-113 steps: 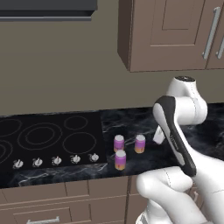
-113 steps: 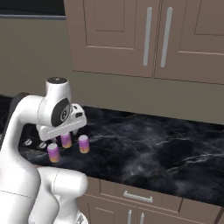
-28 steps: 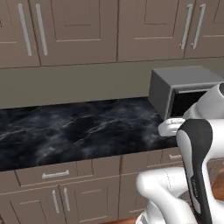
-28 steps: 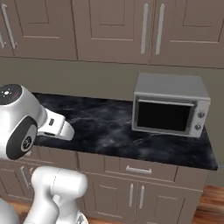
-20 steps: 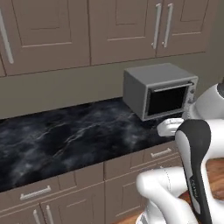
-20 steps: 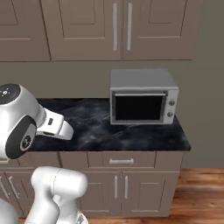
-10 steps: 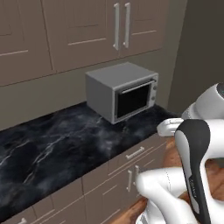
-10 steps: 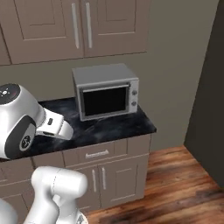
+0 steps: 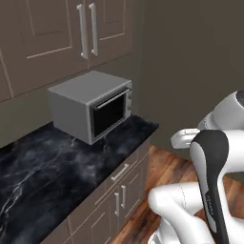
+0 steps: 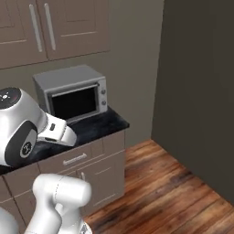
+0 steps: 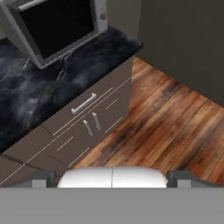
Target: Four empty soda cans are scattered around the kitchen. Gather all the cans and cluster them next to the stove for recycling.
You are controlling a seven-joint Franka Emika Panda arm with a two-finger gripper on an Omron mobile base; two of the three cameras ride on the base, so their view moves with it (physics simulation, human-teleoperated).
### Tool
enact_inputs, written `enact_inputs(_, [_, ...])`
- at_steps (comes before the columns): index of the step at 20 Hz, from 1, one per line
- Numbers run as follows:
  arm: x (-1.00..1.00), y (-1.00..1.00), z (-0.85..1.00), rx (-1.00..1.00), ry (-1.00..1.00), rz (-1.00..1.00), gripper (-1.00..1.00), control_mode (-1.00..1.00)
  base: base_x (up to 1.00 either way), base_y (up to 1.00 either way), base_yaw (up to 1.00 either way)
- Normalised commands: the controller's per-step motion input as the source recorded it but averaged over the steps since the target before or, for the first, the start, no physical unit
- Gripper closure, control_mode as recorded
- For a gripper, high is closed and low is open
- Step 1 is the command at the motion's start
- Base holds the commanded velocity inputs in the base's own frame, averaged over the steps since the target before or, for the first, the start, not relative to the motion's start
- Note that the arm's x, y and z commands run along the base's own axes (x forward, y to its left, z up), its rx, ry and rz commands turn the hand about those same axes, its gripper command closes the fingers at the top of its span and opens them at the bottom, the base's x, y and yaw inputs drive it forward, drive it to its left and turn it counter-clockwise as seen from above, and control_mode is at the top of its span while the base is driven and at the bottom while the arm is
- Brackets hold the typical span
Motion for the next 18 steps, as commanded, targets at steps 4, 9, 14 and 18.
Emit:
enact_inputs(4, [0.00,0.00,0.00,0.00,0.00,0.00,-1.00,1.00,0.00,-0.09,-0.45])
enact_inputs(9, [0.00,0.00,0.00,0.00,0.00,0.00,-1.00,1.00,0.00,-0.26,-0.44])
enact_inputs(14, [0.00,0.00,0.00,0.00,0.00,0.00,-1.00,1.00,0.05,-0.18,-0.42])
enact_inputs(18, [0.00,0.00,0.00,0.00,0.00,0.00,-1.00,1.00,0.00,-0.06,-0.41])
